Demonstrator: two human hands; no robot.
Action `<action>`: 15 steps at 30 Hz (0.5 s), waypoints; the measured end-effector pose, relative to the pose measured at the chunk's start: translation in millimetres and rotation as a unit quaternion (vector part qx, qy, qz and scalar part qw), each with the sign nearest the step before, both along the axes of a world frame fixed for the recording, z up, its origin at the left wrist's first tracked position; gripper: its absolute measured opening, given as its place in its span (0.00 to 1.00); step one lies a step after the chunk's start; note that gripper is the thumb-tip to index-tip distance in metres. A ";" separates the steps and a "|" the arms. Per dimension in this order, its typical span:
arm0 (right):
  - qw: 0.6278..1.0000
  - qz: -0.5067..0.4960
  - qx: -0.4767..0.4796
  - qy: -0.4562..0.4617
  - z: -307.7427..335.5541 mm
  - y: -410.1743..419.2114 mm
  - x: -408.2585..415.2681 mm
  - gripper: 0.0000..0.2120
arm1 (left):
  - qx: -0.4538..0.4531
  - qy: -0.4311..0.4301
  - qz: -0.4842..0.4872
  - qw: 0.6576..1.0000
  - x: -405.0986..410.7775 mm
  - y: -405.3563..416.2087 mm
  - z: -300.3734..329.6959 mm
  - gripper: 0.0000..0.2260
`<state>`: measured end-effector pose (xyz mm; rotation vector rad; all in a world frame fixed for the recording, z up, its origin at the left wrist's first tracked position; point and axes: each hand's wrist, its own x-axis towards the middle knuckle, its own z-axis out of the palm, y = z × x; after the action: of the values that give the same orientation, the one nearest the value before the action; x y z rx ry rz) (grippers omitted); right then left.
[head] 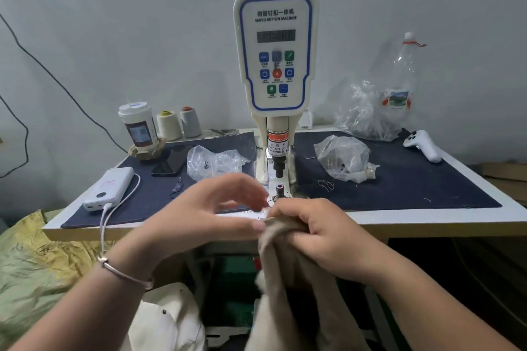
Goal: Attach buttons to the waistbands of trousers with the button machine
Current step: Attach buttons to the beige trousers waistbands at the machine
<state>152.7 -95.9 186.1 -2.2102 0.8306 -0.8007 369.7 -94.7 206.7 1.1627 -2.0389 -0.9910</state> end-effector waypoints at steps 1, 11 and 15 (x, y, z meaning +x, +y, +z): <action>1.000 -0.017 -0.010 -0.003 0.0 -1.1 2.8 0.11 | -0.017 -0.007 -0.009 1.000 -8.2 0.6 -2.4 0.14; 0.971 -0.136 0.064 -0.186 -5.9 -9.9 -9.4 0.11 | -0.273 -0.035 0.037 0.961 -41.5 -0.3 -17.7 0.04; 0.972 -0.113 0.079 -0.193 -0.2 -7.5 -13.5 0.13 | -0.260 0.005 0.056 0.964 -50.1 0.3 -23.9 0.05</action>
<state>139.2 -103.4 186.0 -1.7619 0.9203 -1.1848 319.6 -94.4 182.8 0.9660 -2.0273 -0.3647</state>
